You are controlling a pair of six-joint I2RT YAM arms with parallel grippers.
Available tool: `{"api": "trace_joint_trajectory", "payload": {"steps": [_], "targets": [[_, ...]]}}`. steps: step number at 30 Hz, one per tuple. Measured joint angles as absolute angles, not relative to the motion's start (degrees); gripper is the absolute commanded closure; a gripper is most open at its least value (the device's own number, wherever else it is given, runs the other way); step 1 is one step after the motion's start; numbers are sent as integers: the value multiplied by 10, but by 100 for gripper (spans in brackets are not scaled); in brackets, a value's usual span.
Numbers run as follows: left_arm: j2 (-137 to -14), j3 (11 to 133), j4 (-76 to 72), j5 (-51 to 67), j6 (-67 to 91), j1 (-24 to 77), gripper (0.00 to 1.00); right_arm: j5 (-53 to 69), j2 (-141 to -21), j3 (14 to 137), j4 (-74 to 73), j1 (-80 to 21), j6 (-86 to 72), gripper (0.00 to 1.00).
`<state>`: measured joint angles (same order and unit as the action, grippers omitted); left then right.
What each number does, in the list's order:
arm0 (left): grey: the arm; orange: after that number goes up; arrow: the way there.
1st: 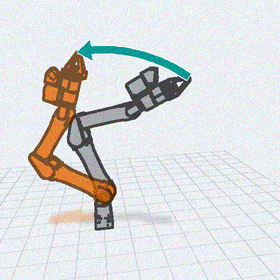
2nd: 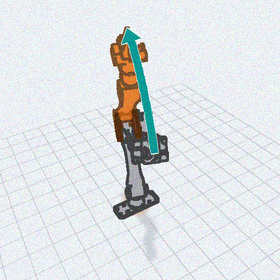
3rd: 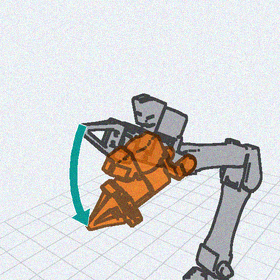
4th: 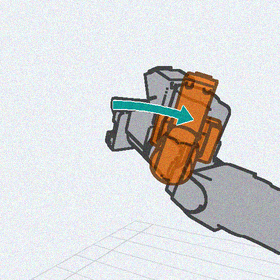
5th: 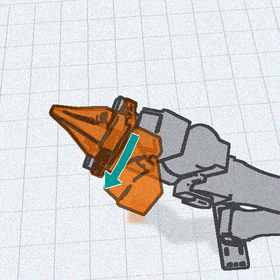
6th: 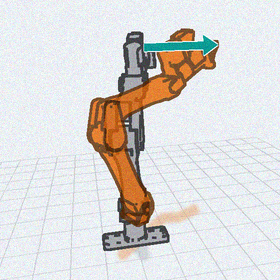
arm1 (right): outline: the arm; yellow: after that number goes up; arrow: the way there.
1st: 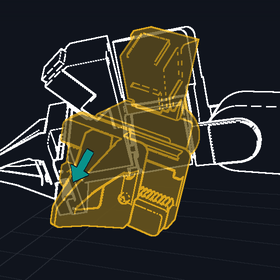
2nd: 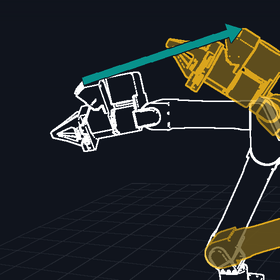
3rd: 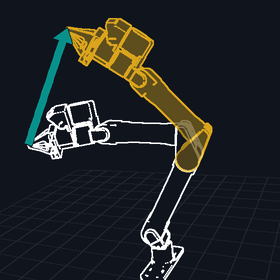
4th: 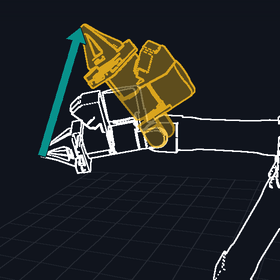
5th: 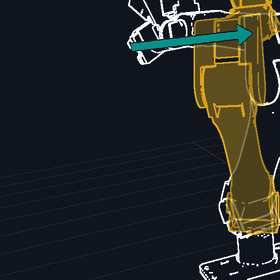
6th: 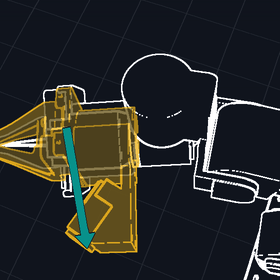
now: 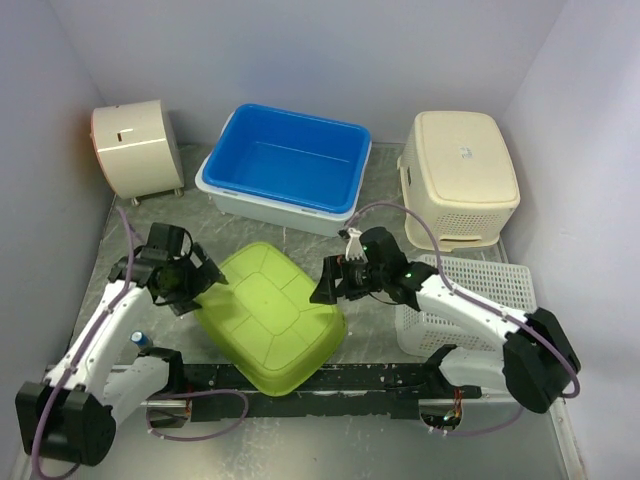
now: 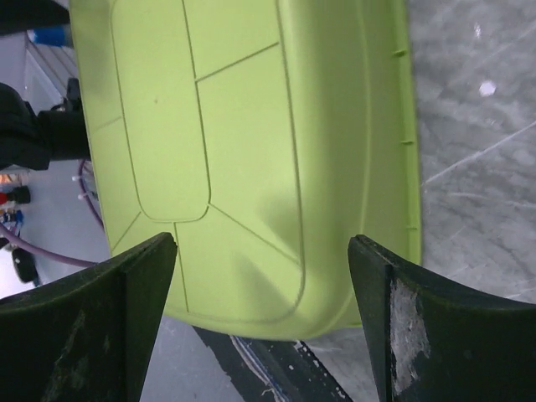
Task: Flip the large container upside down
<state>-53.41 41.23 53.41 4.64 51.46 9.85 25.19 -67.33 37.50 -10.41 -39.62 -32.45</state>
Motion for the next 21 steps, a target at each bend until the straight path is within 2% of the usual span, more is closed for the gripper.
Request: {"api": "trace_joint_trajectory", "payload": {"steps": [14, 21], "targets": [[-752, 499, 298, 124, 471, 92, 1, 319, -754, 355, -79, -394, -377, 16], [-786, 560, 319, 123, 432, 83, 1, 351, -837, 386, -18, -478, -420, 15]]}}
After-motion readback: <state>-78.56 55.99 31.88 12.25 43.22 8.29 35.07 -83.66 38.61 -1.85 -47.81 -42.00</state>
